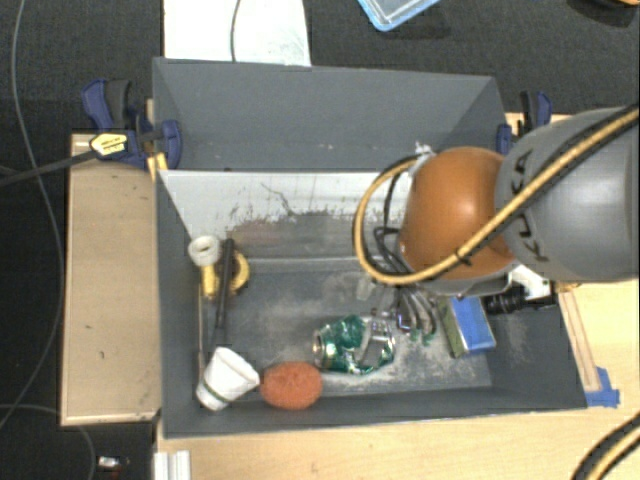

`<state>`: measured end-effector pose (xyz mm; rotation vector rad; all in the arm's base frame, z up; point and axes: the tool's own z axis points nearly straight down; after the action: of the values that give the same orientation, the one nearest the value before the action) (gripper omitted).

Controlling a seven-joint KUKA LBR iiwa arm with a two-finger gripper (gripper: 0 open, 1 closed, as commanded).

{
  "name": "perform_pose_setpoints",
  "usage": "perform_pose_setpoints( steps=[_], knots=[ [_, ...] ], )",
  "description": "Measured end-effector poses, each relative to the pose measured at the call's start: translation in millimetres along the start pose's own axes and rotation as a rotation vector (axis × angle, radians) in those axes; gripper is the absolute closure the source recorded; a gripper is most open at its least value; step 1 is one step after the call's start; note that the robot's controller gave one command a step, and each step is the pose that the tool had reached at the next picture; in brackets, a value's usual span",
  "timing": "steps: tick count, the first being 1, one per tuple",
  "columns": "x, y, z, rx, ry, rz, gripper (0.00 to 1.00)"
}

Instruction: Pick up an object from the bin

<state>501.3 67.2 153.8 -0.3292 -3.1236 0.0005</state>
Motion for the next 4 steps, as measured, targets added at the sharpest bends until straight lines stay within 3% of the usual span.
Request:
perform_pose_setpoints(
  steps=[1,2,3,4],
  knots=[
    [-5.0,-34,23,-0.006,-0.008,0.081,0.0],
    [-7.7,-55,46,-0.001,-0.002,-0.019,0.0],
    [-3.5,-46,63,-0.002,-0.002,-0.221,0.0],
    [15.0,-43,84,-0.003,-0.002,0.045,1.0]
  ],
)
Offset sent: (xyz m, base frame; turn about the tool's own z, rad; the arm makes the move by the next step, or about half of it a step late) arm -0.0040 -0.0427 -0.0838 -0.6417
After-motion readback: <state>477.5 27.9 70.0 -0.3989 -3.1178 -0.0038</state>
